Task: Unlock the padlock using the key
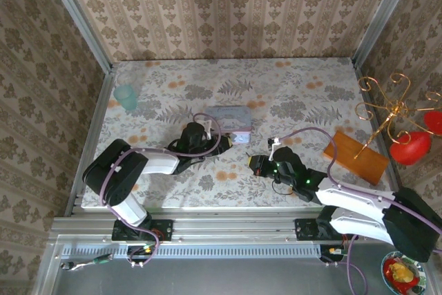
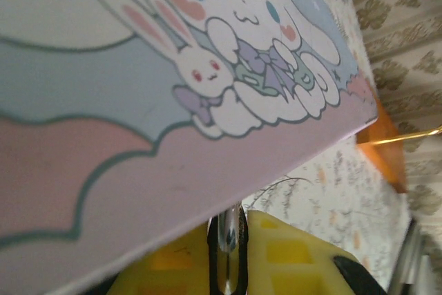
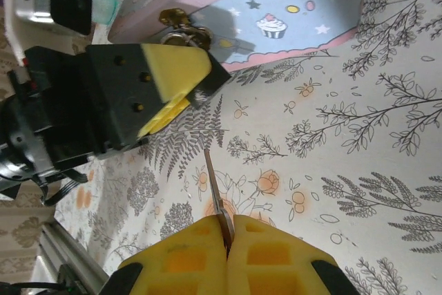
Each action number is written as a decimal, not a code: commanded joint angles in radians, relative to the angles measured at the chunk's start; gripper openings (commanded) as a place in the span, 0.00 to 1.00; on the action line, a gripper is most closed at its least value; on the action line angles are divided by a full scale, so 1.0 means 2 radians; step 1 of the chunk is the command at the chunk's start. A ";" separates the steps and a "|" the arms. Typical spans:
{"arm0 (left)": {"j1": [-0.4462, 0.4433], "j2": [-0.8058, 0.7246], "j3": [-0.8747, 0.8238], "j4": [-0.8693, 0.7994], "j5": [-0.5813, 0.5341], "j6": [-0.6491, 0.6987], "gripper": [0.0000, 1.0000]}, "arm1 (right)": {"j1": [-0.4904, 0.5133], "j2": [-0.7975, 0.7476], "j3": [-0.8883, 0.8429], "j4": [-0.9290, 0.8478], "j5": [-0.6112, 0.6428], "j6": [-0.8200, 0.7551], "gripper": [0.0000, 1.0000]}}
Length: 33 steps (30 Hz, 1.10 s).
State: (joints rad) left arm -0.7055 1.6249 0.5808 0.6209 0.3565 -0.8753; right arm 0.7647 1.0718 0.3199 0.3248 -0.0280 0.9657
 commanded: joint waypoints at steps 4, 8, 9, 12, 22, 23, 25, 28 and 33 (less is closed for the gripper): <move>0.004 -0.021 -0.004 0.035 0.049 -0.095 0.00 | -0.007 0.056 -0.008 0.088 -0.052 0.033 0.00; 0.007 -0.021 -0.008 0.049 0.069 -0.122 0.00 | -0.011 0.082 -0.007 0.126 -0.061 0.036 0.00; 0.008 -0.020 -0.011 0.060 0.074 -0.132 0.00 | -0.012 0.089 -0.008 0.139 -0.065 0.036 0.00; 0.009 -0.017 -0.020 0.094 0.084 -0.159 0.00 | -0.019 0.110 -0.005 0.162 -0.077 0.039 0.00; 0.012 -0.017 -0.037 0.142 0.094 -0.184 0.00 | -0.052 0.192 0.003 0.250 -0.146 0.087 0.00; 0.012 -0.016 -0.039 0.150 0.095 -0.187 0.00 | -0.053 0.196 0.006 0.248 -0.148 0.087 0.00; 0.012 -0.013 -0.042 0.157 0.096 -0.190 0.00 | -0.054 0.205 0.009 0.257 -0.153 0.090 0.00; 0.012 -0.011 -0.045 0.162 0.095 -0.193 0.00 | -0.055 0.220 0.008 0.299 -0.166 0.103 0.00; 0.015 -0.011 -0.046 0.162 0.097 -0.193 0.00 | -0.057 0.232 0.013 0.324 -0.174 0.110 0.00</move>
State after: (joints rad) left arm -0.6853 1.6146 0.4911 0.8658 0.5152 -1.2411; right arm 0.6567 1.5234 0.3199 0.8902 -0.3397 1.1641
